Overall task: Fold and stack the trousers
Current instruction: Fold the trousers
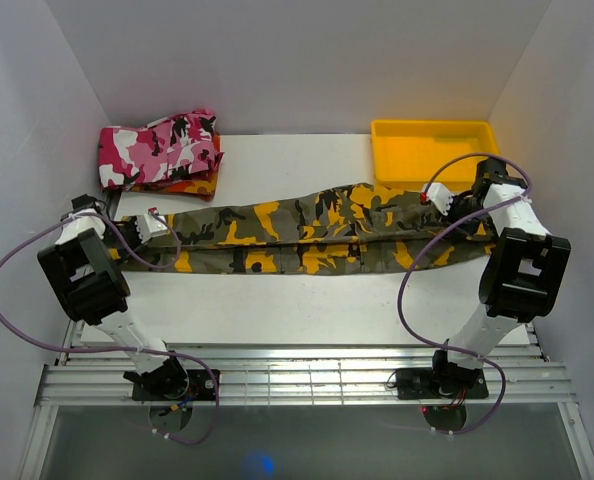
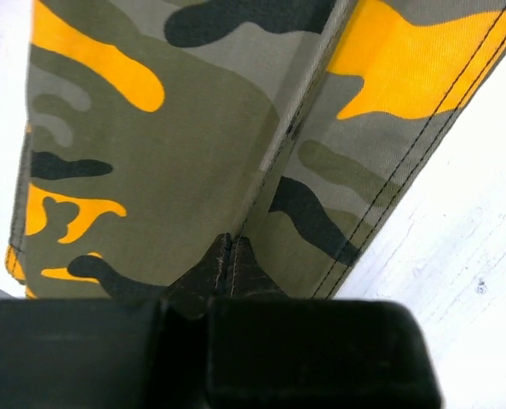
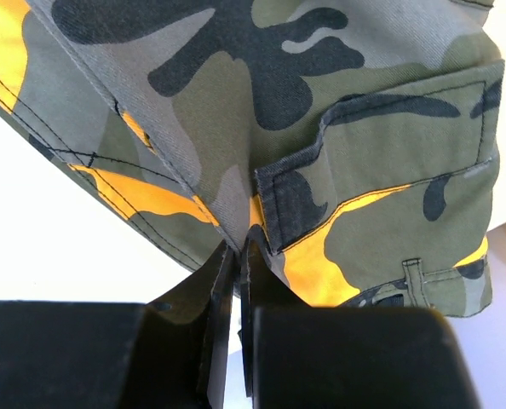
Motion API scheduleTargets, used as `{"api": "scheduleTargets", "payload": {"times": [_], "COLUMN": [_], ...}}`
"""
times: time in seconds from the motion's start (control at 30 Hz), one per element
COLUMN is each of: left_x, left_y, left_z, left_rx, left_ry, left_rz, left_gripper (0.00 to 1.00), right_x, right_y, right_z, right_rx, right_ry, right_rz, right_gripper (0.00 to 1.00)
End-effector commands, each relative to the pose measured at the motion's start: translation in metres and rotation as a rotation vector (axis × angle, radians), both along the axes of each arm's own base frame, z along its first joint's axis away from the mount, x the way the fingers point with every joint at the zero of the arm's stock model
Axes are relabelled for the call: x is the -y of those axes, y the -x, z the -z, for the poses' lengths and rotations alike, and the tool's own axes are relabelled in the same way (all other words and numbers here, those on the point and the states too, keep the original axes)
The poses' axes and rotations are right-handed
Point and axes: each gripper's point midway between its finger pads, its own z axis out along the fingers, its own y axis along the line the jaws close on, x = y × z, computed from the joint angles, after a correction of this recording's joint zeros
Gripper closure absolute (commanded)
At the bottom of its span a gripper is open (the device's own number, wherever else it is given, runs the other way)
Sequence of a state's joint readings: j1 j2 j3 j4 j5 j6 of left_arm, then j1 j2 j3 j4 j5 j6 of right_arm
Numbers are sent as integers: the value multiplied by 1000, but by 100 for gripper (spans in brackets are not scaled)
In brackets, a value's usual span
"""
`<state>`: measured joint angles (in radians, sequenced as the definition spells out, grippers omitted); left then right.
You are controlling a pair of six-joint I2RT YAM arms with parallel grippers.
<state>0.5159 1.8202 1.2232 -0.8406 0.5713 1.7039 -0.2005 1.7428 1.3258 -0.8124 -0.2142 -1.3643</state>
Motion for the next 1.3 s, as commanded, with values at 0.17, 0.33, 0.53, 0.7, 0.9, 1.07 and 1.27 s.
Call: {"api": "scheduleTargets", "payload": {"times": [0.17, 0.33, 0.53, 0.7, 0.9, 1.07, 1.27], "left_x": [-27, -22, -32, -38, -39, -34, -40], "left_y": [6, 9, -2, -6, 6, 26, 46], "left_z": [-28, -39, -68, -80, -70, -30, 2], "left_rx": [89, 130, 222, 276, 264, 169, 54], "left_ry": [-54, -29, 5, 27, 30, 13, -16], "left_rz": [-39, -55, -108, -150, -150, -128, -150], "left_gripper": [100, 100, 100, 100, 100, 100, 100], "right_x": [33, 37, 43, 48, 49, 47, 48], "right_y": [20, 22, 13, 11, 33, 52, 72], "right_z": [6, 10, -8, -19, -5, 28, 54], "right_rx": [-14, -8, 48, 68, 46, -32, -105], "right_ry": [63, 58, 34, -11, -1, 18, 51], "right_rz": [30, 45, 70, 108, 72, 67, 41], "right_gripper": [92, 92, 92, 92, 92, 92, 92]}}
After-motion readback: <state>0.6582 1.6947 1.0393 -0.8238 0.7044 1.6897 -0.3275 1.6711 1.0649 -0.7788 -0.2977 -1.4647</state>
